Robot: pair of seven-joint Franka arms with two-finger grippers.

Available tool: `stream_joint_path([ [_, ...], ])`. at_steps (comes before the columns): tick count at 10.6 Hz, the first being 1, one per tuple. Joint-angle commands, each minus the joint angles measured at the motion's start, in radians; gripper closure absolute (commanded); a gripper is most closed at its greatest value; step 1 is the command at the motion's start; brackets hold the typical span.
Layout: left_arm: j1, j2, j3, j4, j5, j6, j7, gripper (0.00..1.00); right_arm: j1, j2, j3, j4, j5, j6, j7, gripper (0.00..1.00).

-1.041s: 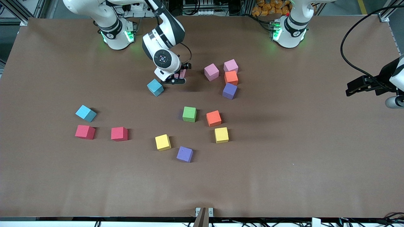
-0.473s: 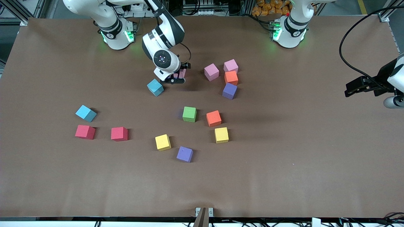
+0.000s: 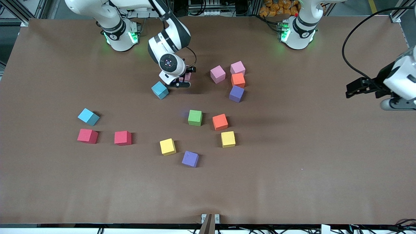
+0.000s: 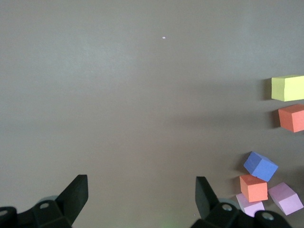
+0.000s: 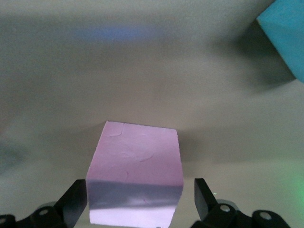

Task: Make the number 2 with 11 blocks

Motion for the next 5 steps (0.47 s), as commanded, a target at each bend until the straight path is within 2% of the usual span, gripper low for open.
stream_joint_path([
  [1, 0.0, -0.015, -0.07, -0.047, -0.016, 0.054, -0.008, 0.0, -0.009, -0.004, 0.006, -0.005, 0.067, 0.011, -0.009, 0.79],
  [2, 0.001, 0.005, -0.087, -0.062, -0.048, 0.078, -0.019, 0.0, -0.009, -0.007, 0.004, -0.005, 0.113, 0.019, -0.021, 1.0],
  [3, 0.0, 0.002, -0.095, -0.127, -0.107, 0.145, -0.031, 0.0, -0.008, -0.01, 0.004, -0.006, 0.118, 0.032, -0.021, 1.0],
  [5, -0.002, -0.002, -0.16, -0.259, -0.113, 0.306, -0.042, 0.0, -0.008, -0.033, 0.003, -0.006, 0.117, 0.004, -0.021, 1.0],
])
